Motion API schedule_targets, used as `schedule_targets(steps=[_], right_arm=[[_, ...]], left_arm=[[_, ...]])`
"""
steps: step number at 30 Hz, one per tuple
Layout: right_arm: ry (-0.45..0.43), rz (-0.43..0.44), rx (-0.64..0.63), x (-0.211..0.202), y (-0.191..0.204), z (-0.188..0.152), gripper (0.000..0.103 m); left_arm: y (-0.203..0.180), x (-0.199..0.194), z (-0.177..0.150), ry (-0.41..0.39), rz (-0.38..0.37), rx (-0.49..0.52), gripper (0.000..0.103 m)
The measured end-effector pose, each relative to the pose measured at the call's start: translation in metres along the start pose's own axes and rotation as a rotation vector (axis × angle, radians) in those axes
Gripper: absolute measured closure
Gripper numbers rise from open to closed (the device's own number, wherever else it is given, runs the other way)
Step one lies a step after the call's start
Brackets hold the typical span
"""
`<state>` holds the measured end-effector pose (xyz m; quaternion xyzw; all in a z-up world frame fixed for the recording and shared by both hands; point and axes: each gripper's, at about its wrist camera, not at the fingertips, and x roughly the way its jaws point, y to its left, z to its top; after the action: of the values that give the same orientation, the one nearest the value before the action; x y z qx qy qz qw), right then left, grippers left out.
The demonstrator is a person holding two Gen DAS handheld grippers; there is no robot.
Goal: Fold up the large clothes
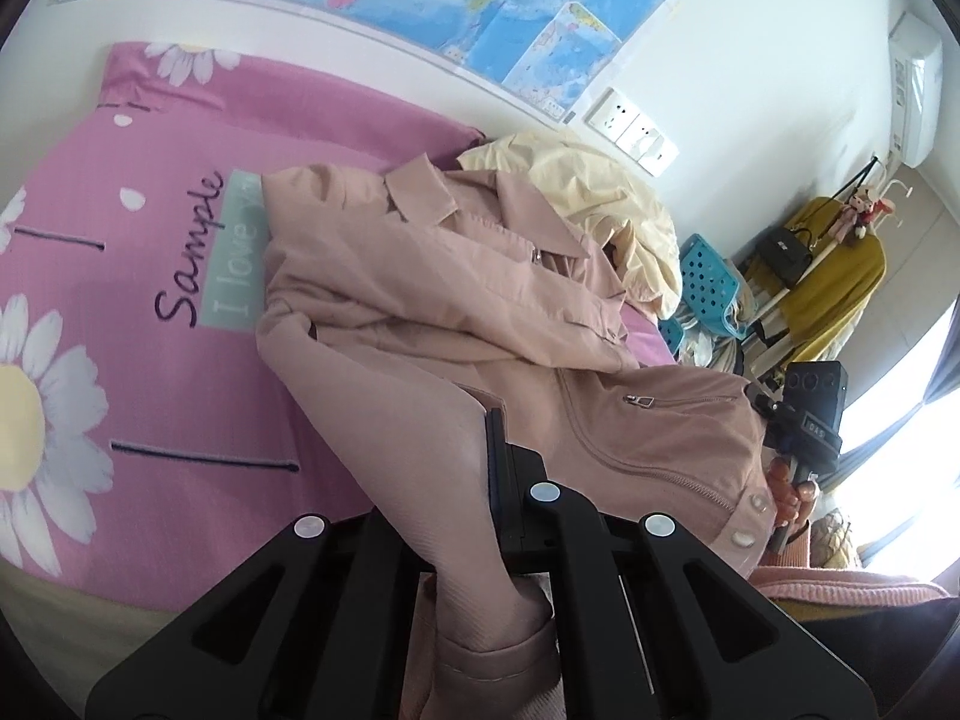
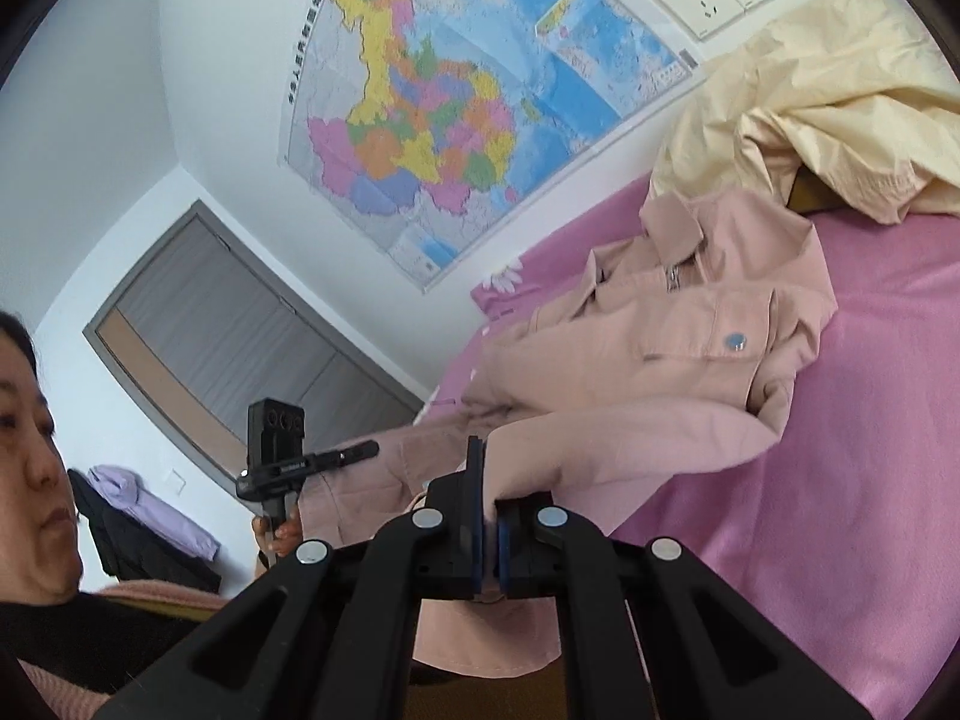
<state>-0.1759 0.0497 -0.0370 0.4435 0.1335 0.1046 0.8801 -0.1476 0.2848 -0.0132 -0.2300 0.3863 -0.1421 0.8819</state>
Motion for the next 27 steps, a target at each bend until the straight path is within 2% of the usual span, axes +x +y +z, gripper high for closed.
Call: schedule_targets(steps=[27], right_arm=[[-0.054,-0.036,0.051,0.013,-0.011,0.046,0.1]], left_arm=[[-0.013,0.01,0.06,-0.032,0.057,0.037,0.101]])
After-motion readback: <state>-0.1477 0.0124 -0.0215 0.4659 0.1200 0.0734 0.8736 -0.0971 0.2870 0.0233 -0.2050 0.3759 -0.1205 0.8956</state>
